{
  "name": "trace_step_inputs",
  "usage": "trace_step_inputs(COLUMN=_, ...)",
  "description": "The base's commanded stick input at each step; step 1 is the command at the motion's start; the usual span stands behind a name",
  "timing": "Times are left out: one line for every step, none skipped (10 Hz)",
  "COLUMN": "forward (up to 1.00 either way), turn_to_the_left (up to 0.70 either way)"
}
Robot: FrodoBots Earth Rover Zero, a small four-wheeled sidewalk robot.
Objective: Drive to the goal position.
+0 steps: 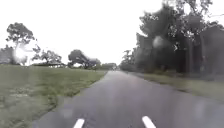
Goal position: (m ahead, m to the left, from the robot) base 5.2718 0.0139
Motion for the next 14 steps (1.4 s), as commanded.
trace_step_inputs(forward=0.70, turn_to_the_left=0.00)
trace_step_inputs(forward=0.70, turn_to_the_left=0.00)
trace_step_inputs(forward=0.70, turn_to_the_left=0.00)
trace_step_inputs(forward=0.70, turn_to_the_left=0.00)
trace_step_inputs(forward=0.70, turn_to_the_left=0.00)
trace_step_inputs(forward=0.70, turn_to_the_left=0.00)
trace_step_inputs(forward=0.70, turn_to_the_left=0.00)
trace_step_inputs(forward=0.70, turn_to_the_left=0.00)
trace_step_inputs(forward=0.70, turn_to_the_left=0.00)
trace_step_inputs(forward=0.70, turn_to_the_left=0.00)
trace_step_inputs(forward=0.70, turn_to_the_left=0.00)
trace_step_inputs(forward=0.70, turn_to_the_left=0.00)
trace_step_inputs(forward=0.70, turn_to_the_left=0.00)
trace_step_inputs(forward=0.70, turn_to_the_left=0.00)
